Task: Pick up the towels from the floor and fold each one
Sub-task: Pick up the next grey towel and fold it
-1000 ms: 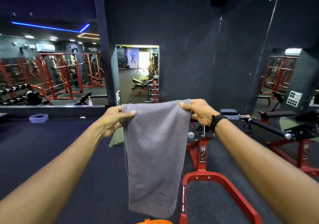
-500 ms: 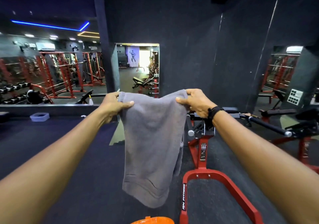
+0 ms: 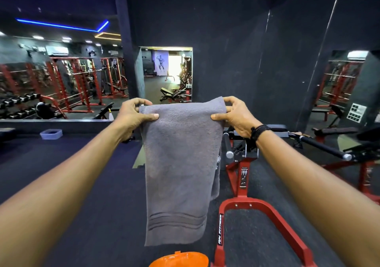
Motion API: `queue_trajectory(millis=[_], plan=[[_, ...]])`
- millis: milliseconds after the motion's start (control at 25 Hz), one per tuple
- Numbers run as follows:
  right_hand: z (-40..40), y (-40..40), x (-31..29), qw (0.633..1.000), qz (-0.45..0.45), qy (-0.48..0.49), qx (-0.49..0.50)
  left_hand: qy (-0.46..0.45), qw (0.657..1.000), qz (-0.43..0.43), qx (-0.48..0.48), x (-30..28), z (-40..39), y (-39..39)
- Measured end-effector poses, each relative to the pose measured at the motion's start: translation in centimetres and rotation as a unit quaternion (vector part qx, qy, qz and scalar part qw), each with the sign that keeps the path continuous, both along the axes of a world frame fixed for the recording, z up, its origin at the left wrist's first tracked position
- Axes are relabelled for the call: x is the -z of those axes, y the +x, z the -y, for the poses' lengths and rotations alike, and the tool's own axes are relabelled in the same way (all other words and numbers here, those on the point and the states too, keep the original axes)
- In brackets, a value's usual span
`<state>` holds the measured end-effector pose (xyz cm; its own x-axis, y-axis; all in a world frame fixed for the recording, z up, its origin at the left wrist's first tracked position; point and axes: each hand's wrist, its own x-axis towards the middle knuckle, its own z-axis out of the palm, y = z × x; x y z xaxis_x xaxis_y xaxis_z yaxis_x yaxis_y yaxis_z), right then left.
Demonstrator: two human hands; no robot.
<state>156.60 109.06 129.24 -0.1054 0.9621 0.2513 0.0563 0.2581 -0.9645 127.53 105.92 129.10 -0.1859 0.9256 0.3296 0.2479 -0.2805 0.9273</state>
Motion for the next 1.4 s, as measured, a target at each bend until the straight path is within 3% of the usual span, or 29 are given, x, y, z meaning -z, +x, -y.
queue_trajectory(millis=[120, 280, 440, 600, 800, 920, 1000, 1080, 1160, 1240, 1320, 1400], plan=[[-0.3, -0.3, 0.0, 0.998, -0.015, 0.003, 0.065, -0.002, 1.0, -0.012, 0.009, -0.2, -0.1, 0.3], [-0.4, 0.4, -0.3, 0.999, -0.014, -0.005, 0.04, -0.064, 0.995, -0.027, 0.074, -0.2, 0.0, 0.1], [-0.6, 0.6, 0.1, 0.994, 0.093, 0.051, 0.04, -0.023, 0.992, -0.124, 0.021, 0.3, -0.5, -0.2], [-1.4, 0.8, 0.6, 0.957, 0.234, 0.124, 0.114, -0.003, 0.978, -0.206, -0.014, 0.5, -0.8, -0.3], [-1.2, 0.6, 0.2, 0.917, 0.309, 0.194, 0.164, 0.035, 0.939, -0.326, -0.099, -0.2, -0.3, -0.3], [-1.3, 1.4, 0.8, 0.928, 0.324, 0.152, 0.108, -0.049, 0.949, -0.311, 0.004, 0.4, -0.4, -0.9], [-1.2, 1.9, 1.7, 0.922, 0.376, 0.091, 0.026, -0.163, 0.93, -0.32, 0.074, 1.2, 0.0, -0.7], [-1.1, 2.5, 0.9, 0.922, 0.378, 0.063, -0.05, -0.182, 0.933, -0.292, 0.107, 0.7, 0.0, -0.1], [-1.1, 2.8, -1.9, 0.966, 0.241, 0.087, -0.041, -0.067, 0.985, -0.128, 0.094, -1.3, -0.1, 0.4], [-0.8, 3.0, -3.9, 0.993, 0.083, 0.046, -0.064, -0.045, 0.987, 0.035, 0.152, -3.0, 0.2, 0.5], [0.1, 2.7, -1.6, 0.981, 0.127, -0.05, -0.134, -0.123, 0.969, -0.006, 0.214, -1.5, 1.1, 0.4], [0.4, 2.2, 2.9, 0.962, 0.162, -0.125, -0.178, -0.171, 0.966, -0.045, 0.187, 1.9, 0.9, 0.0]])
